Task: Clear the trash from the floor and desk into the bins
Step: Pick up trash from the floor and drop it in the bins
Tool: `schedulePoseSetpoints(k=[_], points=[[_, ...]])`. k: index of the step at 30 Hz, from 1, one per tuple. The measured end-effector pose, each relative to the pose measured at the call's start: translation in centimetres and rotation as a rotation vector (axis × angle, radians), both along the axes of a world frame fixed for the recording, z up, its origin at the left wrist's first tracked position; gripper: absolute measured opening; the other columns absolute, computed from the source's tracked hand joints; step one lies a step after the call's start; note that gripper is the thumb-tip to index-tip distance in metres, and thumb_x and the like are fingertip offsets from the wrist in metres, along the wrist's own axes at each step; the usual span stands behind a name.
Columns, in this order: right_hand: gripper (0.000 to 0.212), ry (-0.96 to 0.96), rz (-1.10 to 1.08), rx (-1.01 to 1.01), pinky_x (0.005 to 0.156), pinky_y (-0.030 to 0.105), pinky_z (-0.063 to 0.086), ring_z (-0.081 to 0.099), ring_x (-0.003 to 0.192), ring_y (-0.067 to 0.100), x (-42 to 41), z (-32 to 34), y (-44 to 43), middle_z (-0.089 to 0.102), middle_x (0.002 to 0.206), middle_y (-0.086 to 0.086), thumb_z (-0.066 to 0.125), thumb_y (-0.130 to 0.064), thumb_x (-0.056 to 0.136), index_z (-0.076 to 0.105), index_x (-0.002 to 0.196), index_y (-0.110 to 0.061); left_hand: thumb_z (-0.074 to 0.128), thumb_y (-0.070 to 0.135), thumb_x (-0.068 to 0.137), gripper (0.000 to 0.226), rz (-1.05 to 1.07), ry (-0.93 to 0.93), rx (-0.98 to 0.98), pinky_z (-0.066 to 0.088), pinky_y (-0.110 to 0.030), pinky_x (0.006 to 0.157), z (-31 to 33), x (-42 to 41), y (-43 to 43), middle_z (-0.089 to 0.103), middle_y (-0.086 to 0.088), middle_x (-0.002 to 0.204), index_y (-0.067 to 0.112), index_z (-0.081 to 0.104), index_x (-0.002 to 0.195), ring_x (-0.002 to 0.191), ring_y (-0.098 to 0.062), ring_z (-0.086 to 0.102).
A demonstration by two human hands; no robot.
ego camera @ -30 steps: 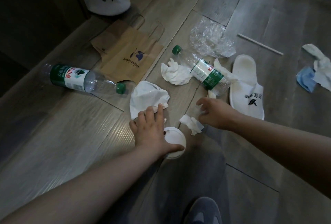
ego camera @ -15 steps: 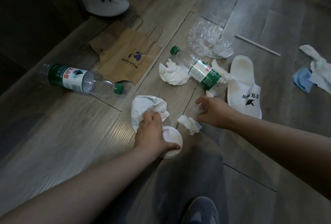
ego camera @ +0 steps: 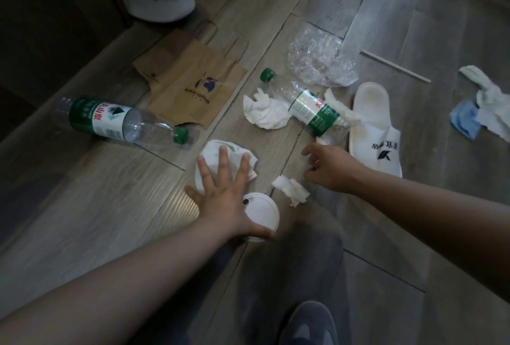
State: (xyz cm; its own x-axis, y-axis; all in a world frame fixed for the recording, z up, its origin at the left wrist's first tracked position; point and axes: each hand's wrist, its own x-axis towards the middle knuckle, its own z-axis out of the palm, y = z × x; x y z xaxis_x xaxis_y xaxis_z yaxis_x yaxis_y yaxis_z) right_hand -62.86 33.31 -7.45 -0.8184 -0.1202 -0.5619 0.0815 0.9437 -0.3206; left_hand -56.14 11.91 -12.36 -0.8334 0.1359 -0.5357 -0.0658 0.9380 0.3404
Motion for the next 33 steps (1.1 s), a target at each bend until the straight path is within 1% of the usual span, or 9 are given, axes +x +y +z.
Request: schedulePoseSetpoints(k=[4, 8, 14, 16, 19, 23, 25, 29, 33], points=[[0.055, 0.006, -0.006, -0.001, 0.093, 0.039, 0.049, 0.057, 0.107, 0.023, -0.1, 0.2, 0.4, 0.061, 0.118, 0.007, 0.066, -0.022, 0.083, 0.048, 0.134, -0.015, 0.069, 0.083, 0.041, 0.147, -0.05, 0.015, -0.097, 0.006, -0.075, 0.104, -0.4, 1.3, 1.2, -0.051, 0.001, 0.14, 0.04, -0.032, 0.139, 0.13, -0.045, -0.041], [0.052, 0.077, -0.017, -0.012, 0.092, 0.04, 0.05, 0.059, 0.104, 0.023, -0.8, 0.7, 0.7, 0.061, 0.116, 0.007, 0.068, -0.02, 0.084, 0.05, 0.133, -0.012, 0.06, 0.081, 0.055, 0.126, -0.099, 0.073, -0.17, 0.019, -0.063, 0.105, -0.4, 1.7, 0.7, -0.036, 0.0, 0.149, 0.038, -0.017, 0.145, 0.138, -0.044, -0.021], [0.043, 0.294, -0.043, -0.051, 0.087, 0.038, 0.051, 0.061, 0.098, 0.024, -2.5, 2.0, 0.7, 0.065, 0.111, 0.009, 0.067, -0.016, 0.082, 0.057, 0.124, -0.012, 0.065, 0.067, 0.055, 0.11, -0.064, 0.179, -0.083, 0.042, -0.043, 0.093, -0.3, 1.7, 0.3, -0.008, 0.004, 0.148, 0.036, 0.011, 0.146, 0.129, -0.033, 0.009], [0.042, 0.396, -0.042, -0.027, 0.087, 0.039, 0.05, 0.06, 0.101, 0.027, -2.9, 2.4, 1.2, 0.064, 0.113, 0.012, 0.067, -0.015, 0.081, 0.058, 0.123, -0.011, 0.067, 0.064, 0.054, 0.107, -0.062, 0.221, -0.063, 0.045, -0.038, 0.089, -0.3, 1.6, 0.3, 0.0, 0.001, 0.148, 0.033, 0.019, 0.145, 0.126, -0.031, 0.016], [0.049, 0.469, -0.04, 0.032, 0.09, 0.041, 0.047, 0.054, 0.109, 0.028, -3.3, 2.5, 2.0, 0.057, 0.123, 0.013, 0.068, -0.022, 0.082, 0.054, 0.128, -0.013, 0.07, 0.061, 0.052, 0.104, -0.06, 0.261, -0.028, 0.042, -0.031, 0.088, -0.4, 1.4, 0.0, 0.012, 0.001, 0.148, 0.029, 0.03, 0.142, 0.122, -0.029, 0.021], [0.077, 0.402, -0.018, 0.152, 0.102, 0.042, 0.037, 0.037, 0.128, 0.032, -3.6, 1.8, 2.7, 0.04, 0.141, 0.014, 0.075, -0.032, 0.077, 0.037, 0.142, -0.014, 0.07, 0.06, 0.05, 0.099, -0.046, 0.292, 0.007, 0.042, -0.03, 0.085, -0.5, 1.3, -0.2, 0.018, 0.003, 0.145, 0.028, 0.037, 0.138, 0.119, -0.026, 0.023], [0.086, 0.351, -0.018, 0.182, 0.103, 0.043, 0.038, 0.038, 0.128, 0.032, -4.0, 1.5, 2.8, 0.038, 0.143, 0.014, 0.077, -0.035, 0.075, 0.031, 0.145, -0.015, 0.07, 0.062, 0.05, 0.099, -0.064, 0.285, 0.005, 0.042, -0.03, 0.084, -0.4, 1.0, -0.4, 0.019, 0.003, 0.144, 0.029, 0.036, 0.137, 0.118, -0.025, 0.023], [0.087, 0.247, -0.067, 0.164, 0.095, 0.046, 0.048, 0.052, 0.115, 0.032, -5.0, 1.3, 2.7, 0.048, 0.135, 0.016, 0.078, -0.032, 0.074, 0.029, 0.144, -0.014, 0.07, 0.065, 0.05, 0.101, -0.105, 0.278, 0.014, 0.043, -0.032, 0.084, -0.3, 0.6, -1.1, 0.022, 0.003, 0.142, 0.029, 0.034, 0.138, 0.12, -0.024, 0.026], [0.08, 0.245, -0.05, 0.2, 0.087, 0.044, 0.052, 0.055, 0.107, 0.029, -5.5, 0.9, 2.7, 0.053, 0.126, 0.014, 0.075, -0.032, 0.074, 0.033, 0.14, -0.015, 0.068, 0.067, 0.05, 0.1, -0.092, 0.293, 0.042, 0.042, -0.031, 0.086, 0.0, 0.2, -1.5, 0.025, 0.005, 0.137, 0.029, 0.037, 0.137, 0.119, -0.022, 0.029]])
